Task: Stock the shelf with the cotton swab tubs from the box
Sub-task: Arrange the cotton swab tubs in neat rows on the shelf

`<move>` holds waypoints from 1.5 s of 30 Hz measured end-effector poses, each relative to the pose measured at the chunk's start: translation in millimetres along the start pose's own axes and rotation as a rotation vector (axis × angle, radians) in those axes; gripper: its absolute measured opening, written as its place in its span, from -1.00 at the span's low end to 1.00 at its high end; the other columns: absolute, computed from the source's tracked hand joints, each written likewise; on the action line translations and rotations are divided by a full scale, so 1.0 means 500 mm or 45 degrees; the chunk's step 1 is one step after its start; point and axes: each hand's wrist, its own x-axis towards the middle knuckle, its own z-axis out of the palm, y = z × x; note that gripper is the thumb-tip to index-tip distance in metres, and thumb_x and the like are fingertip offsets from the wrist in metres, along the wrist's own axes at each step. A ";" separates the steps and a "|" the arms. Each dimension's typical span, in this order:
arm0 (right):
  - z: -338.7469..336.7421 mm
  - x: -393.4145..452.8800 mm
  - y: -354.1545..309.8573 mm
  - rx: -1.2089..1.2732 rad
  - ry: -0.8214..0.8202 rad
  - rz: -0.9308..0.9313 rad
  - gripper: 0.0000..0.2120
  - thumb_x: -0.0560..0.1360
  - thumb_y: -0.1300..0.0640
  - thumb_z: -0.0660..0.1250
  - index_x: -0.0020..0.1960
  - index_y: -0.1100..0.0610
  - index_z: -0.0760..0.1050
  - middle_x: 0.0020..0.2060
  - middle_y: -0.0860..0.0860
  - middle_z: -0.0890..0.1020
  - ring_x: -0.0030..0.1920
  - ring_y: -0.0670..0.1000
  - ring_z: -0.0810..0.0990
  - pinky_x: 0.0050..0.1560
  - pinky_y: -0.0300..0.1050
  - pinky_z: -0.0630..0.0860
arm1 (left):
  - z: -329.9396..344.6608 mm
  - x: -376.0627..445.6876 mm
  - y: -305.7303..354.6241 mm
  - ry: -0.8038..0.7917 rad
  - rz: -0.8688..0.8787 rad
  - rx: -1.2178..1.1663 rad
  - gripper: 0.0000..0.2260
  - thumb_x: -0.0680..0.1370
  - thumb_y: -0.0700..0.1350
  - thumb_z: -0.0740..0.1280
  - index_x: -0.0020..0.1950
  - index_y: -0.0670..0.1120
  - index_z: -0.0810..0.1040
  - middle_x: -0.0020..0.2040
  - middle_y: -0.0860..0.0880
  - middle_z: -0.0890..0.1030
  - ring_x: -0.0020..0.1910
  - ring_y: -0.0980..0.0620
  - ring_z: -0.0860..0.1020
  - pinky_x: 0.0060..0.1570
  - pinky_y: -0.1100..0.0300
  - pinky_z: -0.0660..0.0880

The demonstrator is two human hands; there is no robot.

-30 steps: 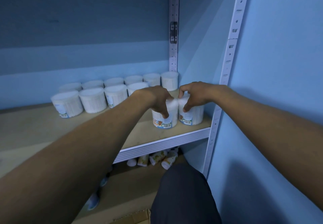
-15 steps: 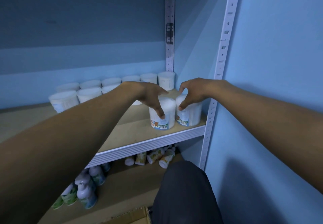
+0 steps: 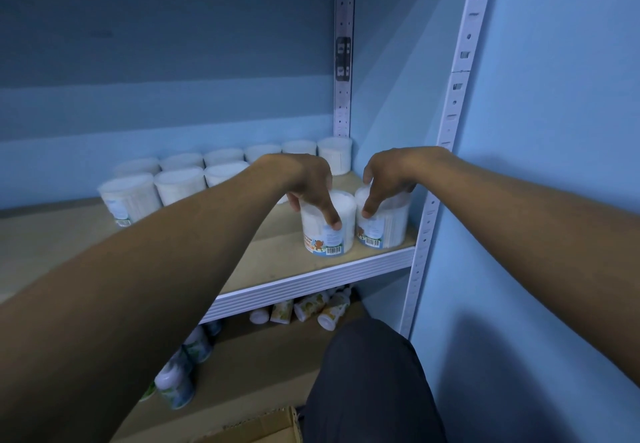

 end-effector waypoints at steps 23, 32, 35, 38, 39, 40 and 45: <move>-0.027 0.015 0.031 0.030 -0.051 -0.108 -0.10 0.31 -0.24 0.57 0.54 -0.02 0.30 0.48 -0.02 0.38 0.41 0.13 0.43 0.28 -0.03 0.47 | -0.019 0.011 0.003 -0.103 -0.103 -0.028 0.07 0.14 0.45 0.52 0.50 -0.06 0.33 0.36 -0.10 0.48 0.13 -0.13 0.61 0.07 0.00 0.64; -0.021 0.035 0.007 0.058 -0.116 -0.006 -0.17 0.25 -0.21 0.62 0.43 0.02 0.44 0.31 0.03 0.52 0.10 0.18 0.64 0.08 0.07 0.66 | -0.020 0.022 -0.003 -0.139 0.019 -0.143 -0.28 0.28 0.18 0.61 0.35 -0.08 0.53 0.27 -0.04 0.57 0.12 -0.08 0.62 0.03 0.07 0.66; -0.020 0.041 0.007 0.041 -0.127 -0.023 -0.27 0.29 -0.16 0.61 0.39 -0.01 0.49 0.27 0.03 0.53 0.10 0.18 0.64 0.09 0.06 0.65 | -0.020 0.025 0.003 -0.131 0.004 -0.150 -0.29 0.26 0.19 0.61 0.31 -0.10 0.56 0.23 -0.05 0.59 0.06 -0.09 0.64 0.00 0.06 0.67; -0.022 0.041 0.011 0.055 -0.138 -0.057 -0.36 0.32 -0.08 0.61 0.35 -0.04 0.52 0.25 0.02 0.54 0.12 0.18 0.63 0.10 0.03 0.65 | -0.020 0.025 0.009 -0.122 -0.030 -0.153 -0.26 0.22 0.24 0.62 0.27 -0.11 0.58 0.20 -0.06 0.61 -0.01 -0.09 0.67 -0.03 0.05 0.67; -0.022 0.042 0.012 0.060 -0.142 -0.073 -0.38 0.33 -0.06 0.62 0.34 -0.05 0.52 0.25 0.01 0.54 0.13 0.18 0.62 0.11 0.02 0.65 | -0.020 0.025 0.010 -0.125 -0.043 -0.150 -0.24 0.20 0.26 0.61 0.27 -0.11 0.58 0.20 -0.07 0.61 -0.02 -0.10 0.68 -0.04 0.05 0.67; -0.021 0.042 0.013 0.066 -0.144 -0.088 -0.40 0.33 -0.03 0.62 0.33 -0.06 0.52 0.24 0.01 0.53 0.14 0.18 0.61 0.11 0.01 0.64 | -0.020 0.025 0.013 -0.129 -0.056 -0.147 -0.23 0.18 0.27 0.61 0.26 -0.11 0.57 0.21 -0.08 0.61 -0.03 -0.11 0.69 -0.04 0.05 0.67; -0.023 0.035 0.023 0.087 -0.157 -0.157 -0.46 0.33 0.05 0.63 0.24 -0.13 0.51 0.23 -0.01 0.53 0.15 0.14 0.57 0.14 -0.02 0.63 | -0.019 0.018 0.028 -0.097 -0.119 -0.121 -0.22 0.18 0.31 0.60 0.21 -0.12 0.51 0.25 -0.10 0.54 -0.09 -0.14 0.71 -0.01 0.04 0.66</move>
